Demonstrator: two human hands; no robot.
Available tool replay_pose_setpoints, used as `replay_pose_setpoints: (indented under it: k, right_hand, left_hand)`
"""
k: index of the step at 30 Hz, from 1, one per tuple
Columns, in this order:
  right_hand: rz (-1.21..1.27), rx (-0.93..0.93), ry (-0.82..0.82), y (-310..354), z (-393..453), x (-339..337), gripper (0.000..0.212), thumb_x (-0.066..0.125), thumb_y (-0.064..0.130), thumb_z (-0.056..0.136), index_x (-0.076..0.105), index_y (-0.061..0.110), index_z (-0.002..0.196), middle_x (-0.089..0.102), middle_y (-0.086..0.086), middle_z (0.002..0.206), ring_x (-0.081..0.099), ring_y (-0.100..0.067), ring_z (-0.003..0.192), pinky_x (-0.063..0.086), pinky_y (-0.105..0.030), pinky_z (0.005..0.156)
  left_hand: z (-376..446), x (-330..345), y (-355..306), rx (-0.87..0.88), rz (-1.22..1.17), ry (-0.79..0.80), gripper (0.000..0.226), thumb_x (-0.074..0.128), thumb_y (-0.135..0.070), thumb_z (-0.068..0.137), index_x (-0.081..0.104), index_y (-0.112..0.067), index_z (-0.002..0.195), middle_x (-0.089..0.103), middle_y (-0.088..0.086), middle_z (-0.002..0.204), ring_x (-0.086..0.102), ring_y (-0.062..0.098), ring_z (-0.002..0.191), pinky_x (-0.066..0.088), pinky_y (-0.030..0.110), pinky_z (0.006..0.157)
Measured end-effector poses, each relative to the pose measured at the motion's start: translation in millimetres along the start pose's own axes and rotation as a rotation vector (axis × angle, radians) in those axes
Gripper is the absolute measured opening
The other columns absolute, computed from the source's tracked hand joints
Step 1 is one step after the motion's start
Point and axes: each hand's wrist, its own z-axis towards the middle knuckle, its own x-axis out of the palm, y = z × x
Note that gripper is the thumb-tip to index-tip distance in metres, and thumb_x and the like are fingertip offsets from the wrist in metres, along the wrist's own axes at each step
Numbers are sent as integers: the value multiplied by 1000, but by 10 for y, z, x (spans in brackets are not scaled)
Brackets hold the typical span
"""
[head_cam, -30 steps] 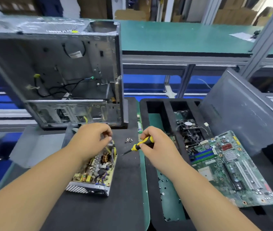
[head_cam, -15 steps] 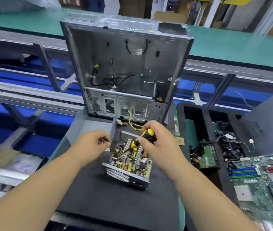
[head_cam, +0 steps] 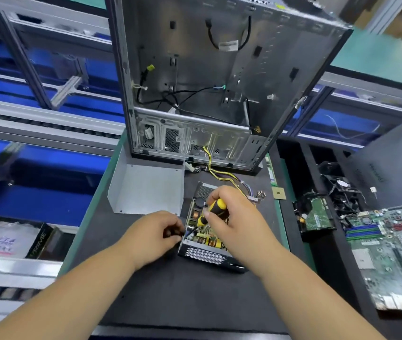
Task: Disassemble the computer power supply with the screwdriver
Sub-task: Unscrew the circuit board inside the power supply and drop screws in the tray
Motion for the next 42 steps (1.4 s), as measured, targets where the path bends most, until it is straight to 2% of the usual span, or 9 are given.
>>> replay_pose_setpoints:
  k: [3, 7, 15, 26, 30, 33, 36, 39, 42]
  right_hand:
    - [-70, -3, 3, 50, -4, 64, 19, 60, 29, 94, 45, 40, 95, 52, 18, 94, 54, -8, 83, 50, -31, 70]
    - [-172, -26, 22, 135, -2, 117, 22, 59, 29, 95, 41, 42, 96, 47, 22, 97, 49, 4, 89, 40, -13, 65]
    - [-277, -111, 94, 339, 20, 144, 15, 60, 14, 95, 53, 17, 109, 50, 6, 107, 39, -4, 82, 31, -20, 70]
    - [-232, -68, 223, 352, 40, 30, 24, 61, 1, 90, 56, 21, 102, 49, 13, 105, 45, -3, 100, 36, -16, 85]
    - [-297, -36, 169, 390, 15, 58, 9, 62, 23, 92, 56, 27, 97, 51, 14, 99, 46, -5, 92, 37, -22, 76]
    - [-435, 11, 112, 485, 64, 118, 21, 54, 51, 93, 56, 29, 91, 59, 10, 88, 46, -9, 81, 30, -20, 62]
    - [-463, 50, 101, 546, 102, 242, 13, 50, 38, 99, 52, 25, 98, 61, 5, 86, 47, -15, 74, 29, -30, 59]
    - [-339, 88, 91, 540, 93, 228, 11, 53, 24, 100, 43, 24, 96, 47, 10, 69, 44, -2, 61, 34, -18, 54]
    - [-276, 66, 139, 560, 84, 172, 11, 56, 14, 98, 47, 20, 96, 46, 11, 75, 43, 6, 67, 34, -14, 60]
  left_hand:
    - [14, 19, 44, 76, -15, 15, 21, 73, -18, 80, 65, -36, 88, 60, -16, 89, 56, 0, 81, 49, 23, 78]
    - [48, 18, 94, 146, -34, 14, 20, 71, -15, 80, 64, -33, 87, 58, -16, 86, 54, 1, 81, 47, 21, 77]
    - [95, 68, 184, 187, -75, 12, 18, 70, -17, 75, 62, -31, 85, 59, -17, 85, 54, 2, 82, 48, 24, 76]
    - [139, 132, 210, 223, 26, -14, 21, 51, -53, 65, 50, -37, 80, 56, -19, 81, 47, -2, 81, 37, 17, 71]
    - [147, 124, 198, 236, 22, -21, 18, 58, -48, 69, 50, -36, 79, 56, -18, 80, 46, 0, 79, 39, 20, 72]
    - [152, 118, 194, 232, 30, -22, 19, 60, -47, 70, 57, -34, 84, 55, -18, 79, 45, -2, 79, 38, 19, 72]
    - [142, 107, 183, 238, 21, -9, 28, 52, -52, 67, 60, -33, 86, 54, -18, 80, 46, -2, 79, 36, 15, 72]
    - [137, 120, 185, 230, 21, -40, 19, 67, -39, 71, 49, -37, 77, 53, -19, 76, 47, 0, 78, 33, 11, 69]
    - [129, 135, 188, 231, 23, -43, 23, 69, -36, 70, 47, -37, 76, 53, -19, 75, 46, 0, 76, 32, 9, 67]
